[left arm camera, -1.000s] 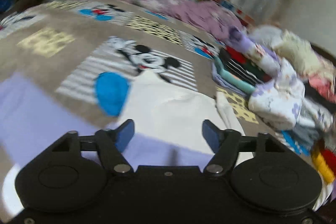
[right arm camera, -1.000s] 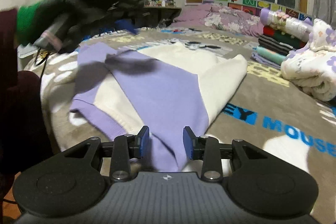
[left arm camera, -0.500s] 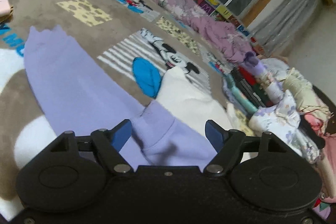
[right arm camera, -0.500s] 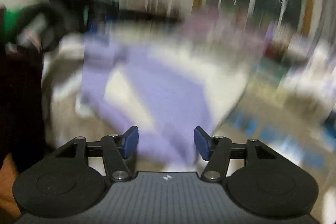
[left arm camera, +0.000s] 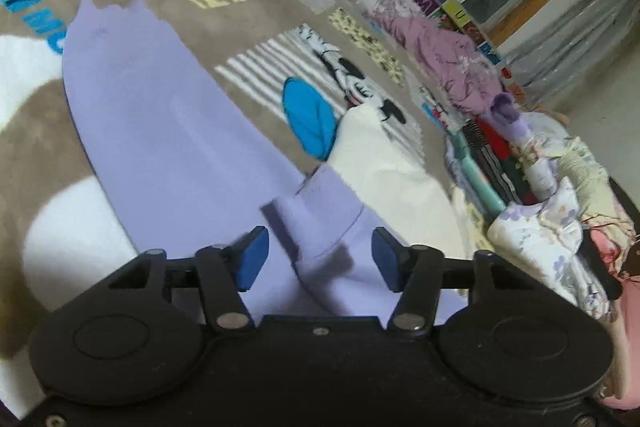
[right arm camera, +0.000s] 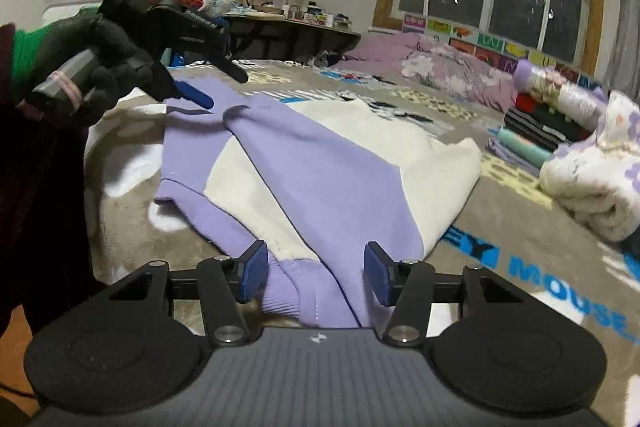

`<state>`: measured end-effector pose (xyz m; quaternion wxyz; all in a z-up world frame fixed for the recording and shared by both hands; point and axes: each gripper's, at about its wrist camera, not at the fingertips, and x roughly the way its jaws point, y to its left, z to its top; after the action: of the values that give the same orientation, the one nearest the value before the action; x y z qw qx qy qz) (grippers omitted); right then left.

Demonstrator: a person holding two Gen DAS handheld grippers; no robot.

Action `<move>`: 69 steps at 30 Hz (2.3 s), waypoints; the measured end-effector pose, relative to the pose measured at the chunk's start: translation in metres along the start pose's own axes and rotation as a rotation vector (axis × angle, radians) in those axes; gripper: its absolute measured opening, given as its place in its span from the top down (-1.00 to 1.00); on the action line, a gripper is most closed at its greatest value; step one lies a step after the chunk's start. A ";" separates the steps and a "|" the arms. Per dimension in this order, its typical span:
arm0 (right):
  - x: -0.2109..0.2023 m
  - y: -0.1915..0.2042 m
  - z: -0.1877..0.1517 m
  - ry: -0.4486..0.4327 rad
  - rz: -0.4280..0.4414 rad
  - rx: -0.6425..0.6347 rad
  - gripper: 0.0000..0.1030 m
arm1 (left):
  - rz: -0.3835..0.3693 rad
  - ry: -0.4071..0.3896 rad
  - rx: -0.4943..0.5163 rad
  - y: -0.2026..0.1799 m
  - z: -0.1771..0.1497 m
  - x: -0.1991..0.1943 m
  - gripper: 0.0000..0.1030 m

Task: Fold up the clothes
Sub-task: 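Lower the left gripper onto the lavender sleeve cuff and grasp it, then lift the cuff with the left gripper, fold the sleeve over the body, release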

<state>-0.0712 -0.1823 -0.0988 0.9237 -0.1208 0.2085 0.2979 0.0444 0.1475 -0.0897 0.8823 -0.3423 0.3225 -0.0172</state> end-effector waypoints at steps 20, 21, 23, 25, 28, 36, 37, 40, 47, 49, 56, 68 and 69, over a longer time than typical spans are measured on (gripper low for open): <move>0.015 -0.011 -0.004 0.031 0.111 0.089 -0.11 | -0.225 -0.050 -0.076 -0.053 0.016 0.016 0.85; 0.014 -0.012 -0.005 0.030 0.112 0.093 -0.10 | -0.234 -0.050 -0.066 -0.062 0.017 0.018 0.86; 0.013 -0.013 -0.005 0.027 0.114 0.100 -0.10 | -0.245 -0.051 -0.049 -0.080 0.020 0.024 0.86; 0.011 -0.015 -0.005 0.024 0.114 0.105 -0.10 | -0.251 -0.049 -0.035 -0.095 0.022 0.033 0.86; 0.008 -0.016 -0.006 0.021 0.114 0.113 -0.09 | -0.261 -0.038 -0.027 -0.115 0.024 0.048 0.87; 0.002 -0.022 -0.009 0.022 0.118 0.136 -0.08 | -0.275 0.006 0.027 -0.162 0.022 0.089 0.87; 0.002 -0.023 -0.010 0.023 0.120 0.139 -0.08 | -0.275 0.011 0.028 -0.166 0.023 0.094 0.87; 0.002 -0.024 -0.011 0.024 0.128 0.144 -0.08 | -0.269 0.020 0.046 -0.178 0.024 0.109 0.87; 0.002 -0.026 -0.012 0.031 0.147 0.153 -0.09 | -0.232 0.050 0.131 -0.199 0.019 0.142 0.87; 0.002 -0.027 -0.012 0.031 0.151 0.160 -0.09 | -0.216 0.054 0.170 -0.205 0.016 0.149 0.87; 0.002 -0.030 -0.013 0.030 0.165 0.181 -0.10 | -0.180 0.070 0.246 -0.222 0.005 0.170 0.87; -0.002 -0.048 -0.014 0.015 0.217 0.316 -0.09 | -0.046 0.076 0.405 -0.241 -0.015 0.202 0.87; -0.003 -0.048 -0.014 0.014 0.217 0.316 -0.09 | -0.036 0.076 0.422 -0.243 -0.017 0.204 0.87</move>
<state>-0.0489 -0.2264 -0.1054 0.8922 0.0467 0.2709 0.3583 0.2425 -0.0997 -0.0634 0.9212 -0.1546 0.3387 -0.1131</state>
